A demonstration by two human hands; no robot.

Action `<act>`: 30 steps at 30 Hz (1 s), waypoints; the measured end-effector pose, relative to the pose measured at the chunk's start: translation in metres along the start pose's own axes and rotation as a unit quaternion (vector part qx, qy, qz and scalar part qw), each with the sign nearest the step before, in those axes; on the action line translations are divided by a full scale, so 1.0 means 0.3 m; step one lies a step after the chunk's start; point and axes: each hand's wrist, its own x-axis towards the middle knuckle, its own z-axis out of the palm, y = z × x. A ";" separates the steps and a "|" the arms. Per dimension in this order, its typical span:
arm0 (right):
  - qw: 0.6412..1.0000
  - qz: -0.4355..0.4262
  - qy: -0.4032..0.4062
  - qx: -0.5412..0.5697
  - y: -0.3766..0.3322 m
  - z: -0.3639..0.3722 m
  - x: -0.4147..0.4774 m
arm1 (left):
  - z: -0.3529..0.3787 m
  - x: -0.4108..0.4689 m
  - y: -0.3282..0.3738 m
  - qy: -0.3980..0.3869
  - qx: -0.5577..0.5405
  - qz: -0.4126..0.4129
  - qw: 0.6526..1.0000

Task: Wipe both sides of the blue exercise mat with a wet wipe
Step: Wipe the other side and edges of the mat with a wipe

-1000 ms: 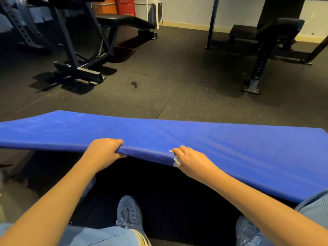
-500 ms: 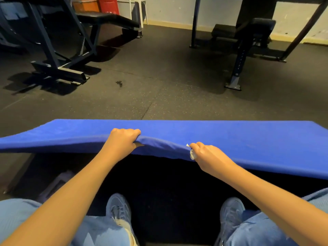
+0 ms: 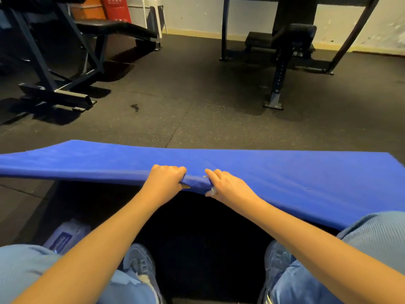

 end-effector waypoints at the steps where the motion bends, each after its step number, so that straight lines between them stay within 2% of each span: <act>1: 1.000 -0.002 -0.004 0.020 -0.015 -0.001 0.013 | -0.005 0.002 0.009 -0.005 0.008 0.001 1.000; 3: 0.998 -0.019 0.006 0.062 -0.030 -0.003 0.026 | -0.011 0.005 0.022 -0.008 0.018 0.003 1.000; 7: 0.993 -0.082 0.051 0.066 -0.021 0.029 0.016 | -0.012 0.007 0.013 -0.007 0.009 0.003 1.000; 10: 0.980 -0.108 0.036 0.162 0.001 0.042 -0.012 | -0.003 -0.002 -0.003 -0.009 -0.012 -0.003 1.000; 14: 0.965 -0.083 0.031 0.246 0.024 0.049 -0.062 | 0.002 -0.013 -0.012 -0.016 -0.027 -0.008 0.999; 20: 0.980 -0.072 0.013 0.186 -0.022 0.053 -0.006 | -0.016 -0.010 -0.001 -0.019 -0.023 -0.018 0.999; 25: 0.997 -0.070 0.032 0.009 -0.101 0.047 0.066 | -0.029 -0.015 0.003 -0.025 -0.019 -0.031 0.999; 28: 0.998 -0.054 0.030 -0.006 -0.115 0.053 0.071 | -0.016 -0.024 -0.011 -0.032 -0.022 -0.038 0.999; 30: 0.994 -0.071 0.062 -0.047 -0.125 0.056 0.062 | -0.011 -0.034 -0.014 -0.041 -0.031 -0.043 0.998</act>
